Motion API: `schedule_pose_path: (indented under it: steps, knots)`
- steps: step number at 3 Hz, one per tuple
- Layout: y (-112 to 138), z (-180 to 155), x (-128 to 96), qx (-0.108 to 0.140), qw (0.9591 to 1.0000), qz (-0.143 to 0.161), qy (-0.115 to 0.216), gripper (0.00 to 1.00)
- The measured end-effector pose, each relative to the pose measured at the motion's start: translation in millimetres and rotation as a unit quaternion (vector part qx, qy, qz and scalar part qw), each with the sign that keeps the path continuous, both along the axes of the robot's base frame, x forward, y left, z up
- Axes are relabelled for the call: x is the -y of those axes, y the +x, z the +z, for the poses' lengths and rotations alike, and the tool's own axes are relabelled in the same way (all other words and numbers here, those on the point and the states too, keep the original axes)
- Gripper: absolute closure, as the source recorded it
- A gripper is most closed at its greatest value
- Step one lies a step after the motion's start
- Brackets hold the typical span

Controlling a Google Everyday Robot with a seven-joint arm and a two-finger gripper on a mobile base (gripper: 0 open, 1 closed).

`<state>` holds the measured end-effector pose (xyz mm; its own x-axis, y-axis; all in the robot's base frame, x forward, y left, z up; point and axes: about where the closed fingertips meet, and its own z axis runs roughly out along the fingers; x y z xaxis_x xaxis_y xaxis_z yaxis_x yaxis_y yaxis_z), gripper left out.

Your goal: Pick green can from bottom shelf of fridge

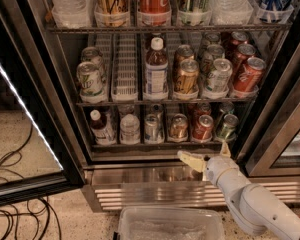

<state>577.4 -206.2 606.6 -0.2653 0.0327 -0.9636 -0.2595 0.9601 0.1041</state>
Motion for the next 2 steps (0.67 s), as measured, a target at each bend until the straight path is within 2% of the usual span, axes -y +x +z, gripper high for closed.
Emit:
schedule_pose_path:
  steps: [1,2]
  knots:
    - [3.8,-3.8,0.8,0.002,1.0,-0.004,0.006,0.0]
    - [12.0,-13.9,7.5,0.004,0.9997,-0.021,0.009,0.04]
